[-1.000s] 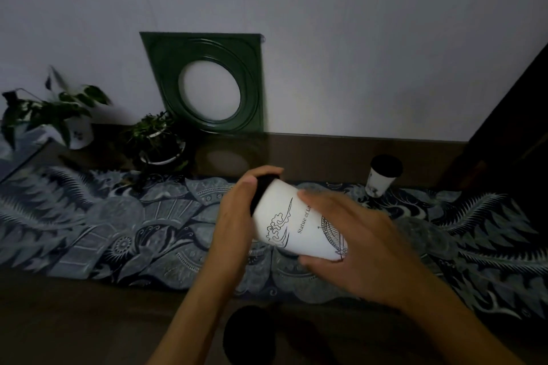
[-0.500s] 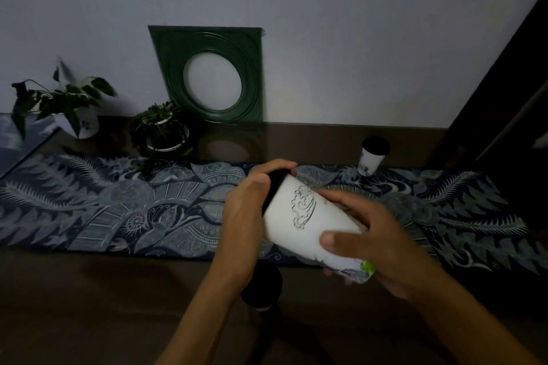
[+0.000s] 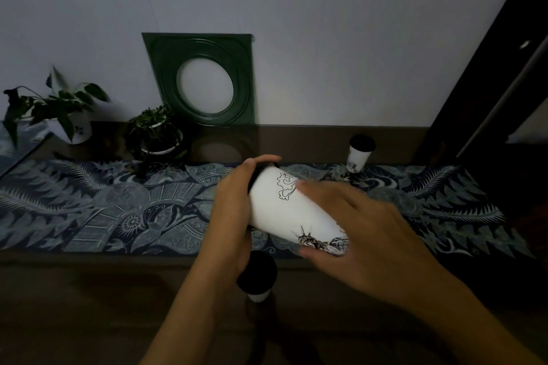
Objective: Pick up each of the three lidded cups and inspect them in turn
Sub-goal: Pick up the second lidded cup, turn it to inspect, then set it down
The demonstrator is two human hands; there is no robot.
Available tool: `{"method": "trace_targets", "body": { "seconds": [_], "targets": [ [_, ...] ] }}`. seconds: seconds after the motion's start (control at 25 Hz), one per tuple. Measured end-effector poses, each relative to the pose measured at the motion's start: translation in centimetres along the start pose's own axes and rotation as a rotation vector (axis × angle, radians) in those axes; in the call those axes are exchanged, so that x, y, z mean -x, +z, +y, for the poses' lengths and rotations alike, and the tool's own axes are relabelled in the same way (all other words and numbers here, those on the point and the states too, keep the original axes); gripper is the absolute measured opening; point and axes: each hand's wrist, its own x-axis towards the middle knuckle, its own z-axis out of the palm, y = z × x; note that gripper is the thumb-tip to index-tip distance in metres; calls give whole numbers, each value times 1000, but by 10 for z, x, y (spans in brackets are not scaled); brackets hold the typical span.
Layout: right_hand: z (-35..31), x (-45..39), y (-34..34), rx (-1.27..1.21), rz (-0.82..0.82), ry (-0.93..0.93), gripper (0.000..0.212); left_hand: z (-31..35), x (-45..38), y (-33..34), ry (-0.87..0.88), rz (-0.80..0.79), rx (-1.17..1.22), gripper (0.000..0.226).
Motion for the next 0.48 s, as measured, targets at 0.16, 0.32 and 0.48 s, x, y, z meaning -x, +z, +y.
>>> {"method": "trace_targets", "body": {
  "seconds": [0.16, 0.32, 0.48],
  "targets": [
    [-11, 1, -5, -754, -83, 454, 79, -2, 7, -7, 115, -110, -21, 39],
    [-14, -5, -15, -1282, -163, 698, 56, -2, 9, -12, 155, -189, 14, 42],
    [-18, 0, -5, -210, -99, 265, 83, 3, 1, -5, 109, -46, -41, 33]
  ]
}}
